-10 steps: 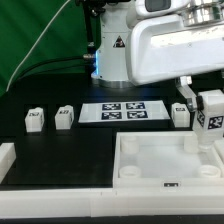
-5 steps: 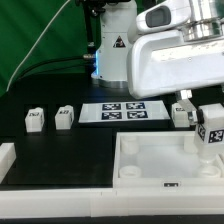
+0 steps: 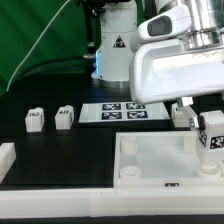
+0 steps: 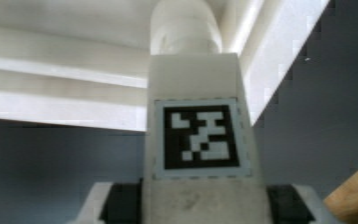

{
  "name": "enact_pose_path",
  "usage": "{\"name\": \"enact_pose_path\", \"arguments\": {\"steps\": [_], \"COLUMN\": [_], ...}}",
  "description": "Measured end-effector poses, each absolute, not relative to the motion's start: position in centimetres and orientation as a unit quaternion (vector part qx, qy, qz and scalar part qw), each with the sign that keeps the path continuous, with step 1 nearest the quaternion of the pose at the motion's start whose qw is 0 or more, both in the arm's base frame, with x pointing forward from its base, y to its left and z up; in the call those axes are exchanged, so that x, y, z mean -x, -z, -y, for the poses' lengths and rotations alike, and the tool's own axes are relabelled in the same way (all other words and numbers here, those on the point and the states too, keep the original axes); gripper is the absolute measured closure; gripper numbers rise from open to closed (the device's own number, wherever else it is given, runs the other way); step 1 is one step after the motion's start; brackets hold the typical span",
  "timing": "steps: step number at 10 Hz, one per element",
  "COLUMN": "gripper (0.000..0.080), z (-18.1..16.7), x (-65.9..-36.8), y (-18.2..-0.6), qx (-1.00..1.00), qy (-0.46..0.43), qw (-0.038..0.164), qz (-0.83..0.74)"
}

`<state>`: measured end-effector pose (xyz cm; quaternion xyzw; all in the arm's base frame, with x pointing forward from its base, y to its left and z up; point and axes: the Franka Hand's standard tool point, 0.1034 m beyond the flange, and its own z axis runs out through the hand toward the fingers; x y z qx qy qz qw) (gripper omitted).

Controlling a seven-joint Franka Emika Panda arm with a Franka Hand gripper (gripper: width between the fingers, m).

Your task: Assemble one leg

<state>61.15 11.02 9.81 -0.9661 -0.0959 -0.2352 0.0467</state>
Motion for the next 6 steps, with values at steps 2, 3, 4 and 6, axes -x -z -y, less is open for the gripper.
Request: {"name": "enact_pose_path", "arguments": {"steps": [2, 3, 4, 6], "gripper": [0.0506, 0.0506, 0.0506, 0.0506], "z": [-11.2, -11.2, -11.1, -11.2], "x": [-61.1, -61.0, -60.9, -61.2], "y": [-9.6, -9.2, -8.7, -8.8], "qx": [0.966, 0.966, 0.967, 0.963], "qy": [0.236, 0.234, 0.232, 0.249], "qw": [0.047, 0.047, 0.047, 0.045], "qz": [0.097, 0.097, 0.096, 0.095]}}
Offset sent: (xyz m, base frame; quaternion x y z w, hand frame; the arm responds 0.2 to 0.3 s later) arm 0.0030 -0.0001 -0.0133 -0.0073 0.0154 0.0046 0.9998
